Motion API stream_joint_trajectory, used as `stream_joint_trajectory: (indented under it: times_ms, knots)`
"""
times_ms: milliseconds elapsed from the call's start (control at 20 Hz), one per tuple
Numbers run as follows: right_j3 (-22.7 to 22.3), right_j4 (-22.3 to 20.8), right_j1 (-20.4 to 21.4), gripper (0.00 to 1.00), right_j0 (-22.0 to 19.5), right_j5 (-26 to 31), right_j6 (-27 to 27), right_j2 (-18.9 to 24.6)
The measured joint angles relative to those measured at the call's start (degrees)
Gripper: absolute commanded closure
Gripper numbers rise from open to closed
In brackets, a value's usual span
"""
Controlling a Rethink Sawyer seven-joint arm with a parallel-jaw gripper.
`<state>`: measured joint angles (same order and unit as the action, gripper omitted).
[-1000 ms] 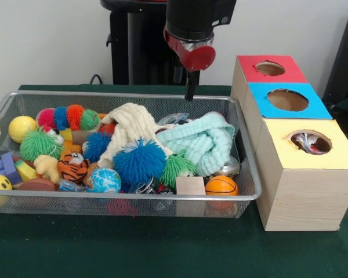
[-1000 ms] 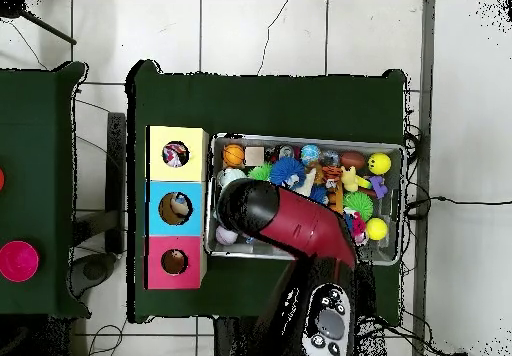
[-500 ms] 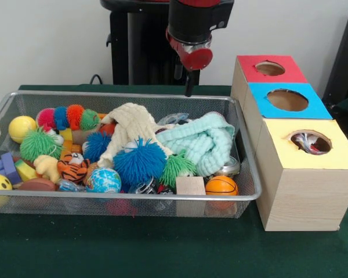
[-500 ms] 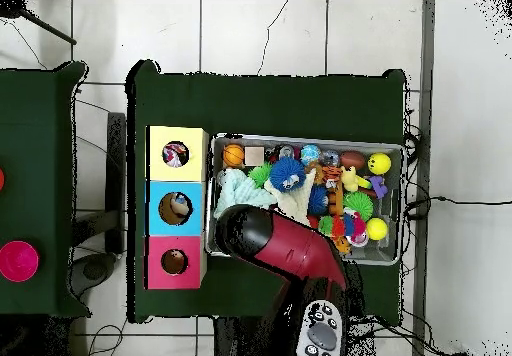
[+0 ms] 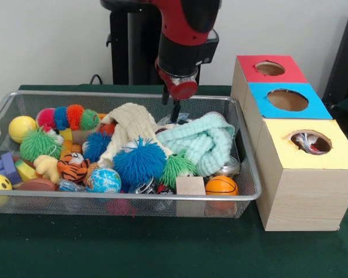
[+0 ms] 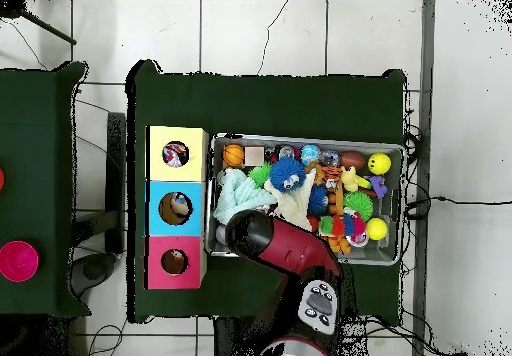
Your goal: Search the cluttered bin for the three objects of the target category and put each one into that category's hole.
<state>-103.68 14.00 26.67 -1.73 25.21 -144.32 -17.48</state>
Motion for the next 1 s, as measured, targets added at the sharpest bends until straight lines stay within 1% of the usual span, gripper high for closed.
stream_joint_trajectory:
  times_ms: [100,300,1000]
  knots:
    - [0.9,0.0,-1.2,0.0,0.2,0.5,0.0,0.0]
    - [2.3,0.0,-1.9,0.0,0.2,1.1,0.0,0.2]
    - [2.7,0.0,-1.3,0.0,2.5,4.6,0.0,0.4]
